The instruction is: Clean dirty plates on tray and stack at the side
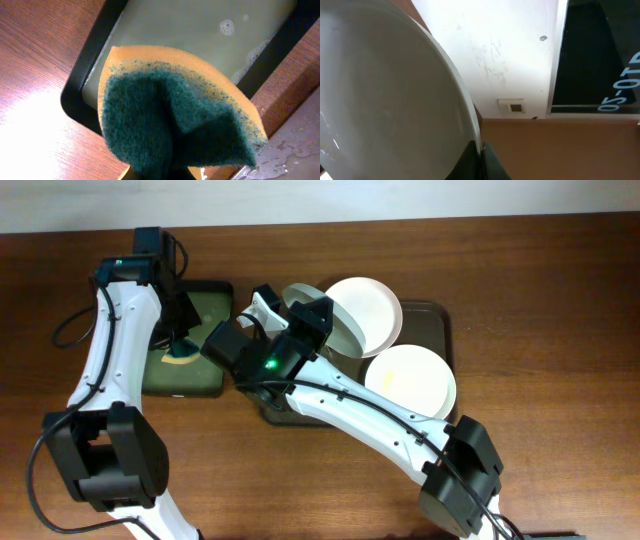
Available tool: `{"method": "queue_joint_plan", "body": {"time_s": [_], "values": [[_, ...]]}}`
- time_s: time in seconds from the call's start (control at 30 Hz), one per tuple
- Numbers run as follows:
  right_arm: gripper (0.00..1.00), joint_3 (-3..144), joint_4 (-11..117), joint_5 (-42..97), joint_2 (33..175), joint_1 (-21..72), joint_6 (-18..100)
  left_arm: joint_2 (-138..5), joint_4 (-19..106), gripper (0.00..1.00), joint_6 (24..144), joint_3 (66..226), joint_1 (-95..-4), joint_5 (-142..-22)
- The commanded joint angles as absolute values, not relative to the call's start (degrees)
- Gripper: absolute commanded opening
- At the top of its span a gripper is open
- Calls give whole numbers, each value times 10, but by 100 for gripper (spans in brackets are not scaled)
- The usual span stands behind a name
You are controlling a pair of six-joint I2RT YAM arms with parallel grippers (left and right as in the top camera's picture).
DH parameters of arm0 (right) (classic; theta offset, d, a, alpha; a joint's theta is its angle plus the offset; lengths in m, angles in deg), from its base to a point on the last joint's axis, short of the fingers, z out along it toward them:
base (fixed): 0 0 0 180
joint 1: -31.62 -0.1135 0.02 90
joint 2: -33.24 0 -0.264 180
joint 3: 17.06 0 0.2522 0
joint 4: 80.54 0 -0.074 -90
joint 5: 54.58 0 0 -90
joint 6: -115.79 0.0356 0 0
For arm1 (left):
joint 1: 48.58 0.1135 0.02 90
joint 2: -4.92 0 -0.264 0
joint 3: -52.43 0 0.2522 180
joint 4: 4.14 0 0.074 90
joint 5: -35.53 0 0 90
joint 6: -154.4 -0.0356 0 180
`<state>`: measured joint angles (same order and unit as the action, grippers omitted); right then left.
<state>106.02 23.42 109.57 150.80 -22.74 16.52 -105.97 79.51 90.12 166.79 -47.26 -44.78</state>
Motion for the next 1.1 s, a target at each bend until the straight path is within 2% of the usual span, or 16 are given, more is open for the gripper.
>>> {"method": "queue_joint_plan", "body": {"time_s": [0.0,0.1,0.2,0.27,0.3,0.33,0.4,0.5,0.57,0.63,0.7,0.8,1.0,1.07], "values": [[4,1075,236,1106,1482,-227,159,-1048,796,0,892,1663,-469,-446],[4,1075,237,1100,1482,-227,162,-1048,796,0,892,1663,-469,-446],[4,1075,247,1046,1482,-225,229,-1048,796,0,892,1663,-469,-446],[4,1074,246,866,1484,-217,259,-1048,796,0,891,1663,-469,-446],[4,1073,244,757,1488,-209,219,-1048,797,0,891,1663,-469,-446],[4,1072,236,713,1489,-202,173,-1048,797,0,892,1663,-469,-446],[4,1072,226,763,1491,-187,165,-1048,797,0,891,1663,-469,-446],[4,1074,228,903,1480,-159,285,-1048,800,0,891,1663,-469,-446],[4,1074,237,840,1472,-130,312,-1048,799,0,892,1663,-469,-446],[4,1074,230,685,1472,-104,276,-1048,796,0,892,1663,-469,-446],[4,1073,208,514,1477,-68,181,-1048,796,0,891,1663,-469,-446],[4,1073,215,435,1476,3,251,-1048,800,0,891,1663,-469,-446],[4,1073,229,160,1476,222,256,-1048,800,0,891,1663,-470,-446],[4,1073,229,117,1478,296,256,-1048,799,0,892,1663,-470,-446]]}}
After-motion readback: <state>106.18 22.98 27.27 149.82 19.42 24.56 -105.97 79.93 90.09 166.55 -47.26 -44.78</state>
